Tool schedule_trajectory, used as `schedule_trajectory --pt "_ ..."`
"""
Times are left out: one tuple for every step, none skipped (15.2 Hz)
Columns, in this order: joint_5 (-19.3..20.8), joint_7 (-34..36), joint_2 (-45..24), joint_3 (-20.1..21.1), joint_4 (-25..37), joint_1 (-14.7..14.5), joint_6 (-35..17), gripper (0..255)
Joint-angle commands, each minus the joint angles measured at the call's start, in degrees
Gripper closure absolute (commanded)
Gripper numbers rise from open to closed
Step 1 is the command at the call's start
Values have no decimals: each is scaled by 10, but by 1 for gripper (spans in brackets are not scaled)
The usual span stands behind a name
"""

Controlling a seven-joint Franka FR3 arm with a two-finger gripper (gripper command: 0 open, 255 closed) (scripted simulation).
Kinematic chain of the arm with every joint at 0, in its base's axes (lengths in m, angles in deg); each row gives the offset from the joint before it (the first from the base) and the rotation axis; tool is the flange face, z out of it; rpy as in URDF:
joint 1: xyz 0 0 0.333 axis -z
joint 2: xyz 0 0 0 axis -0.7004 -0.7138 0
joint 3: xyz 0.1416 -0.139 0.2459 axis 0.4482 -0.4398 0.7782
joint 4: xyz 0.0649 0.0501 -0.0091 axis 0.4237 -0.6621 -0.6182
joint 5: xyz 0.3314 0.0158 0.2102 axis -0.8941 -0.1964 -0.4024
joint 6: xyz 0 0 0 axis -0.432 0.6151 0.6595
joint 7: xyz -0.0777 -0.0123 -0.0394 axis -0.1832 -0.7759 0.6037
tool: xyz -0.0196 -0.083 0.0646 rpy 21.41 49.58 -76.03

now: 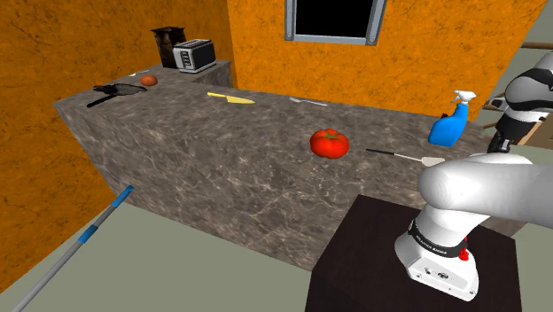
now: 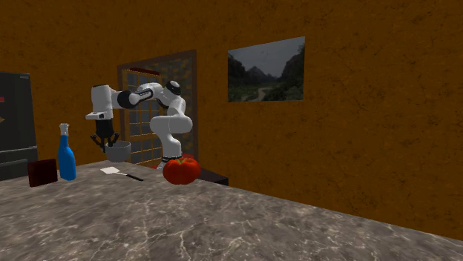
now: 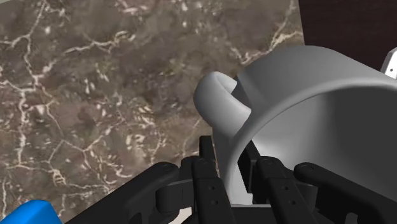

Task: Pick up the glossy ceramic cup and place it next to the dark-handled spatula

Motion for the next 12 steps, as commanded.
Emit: schedule_trajectory --pt "8 1 -3 -10 -5 -1 -10 255" --pt "8 1 -3 -10 -5 -1 -10 255" --pt "8 1 -3 -10 -5 -1 -10 255" --pt "8 1 -3 -10 -5 -1 -10 255" --pt "8 1 -3 -10 -5 -1 -10 255" --pt "8 1 -3 -10 -5 -1 -10 255" --pt "8 1 -3 -10 -5 -1 -10 255" --pt "8 1 -3 -10 -5 -1 -10 255" --pt "8 1 -3 -10 -5 -1 -10 0" --pt "8 1 -3 -10 -5 -1 -10 0" --pt "8 1 -3 -10 -5 -1 -10 0" --pt "8 1 -3 -10 -5 -1 -10 0"
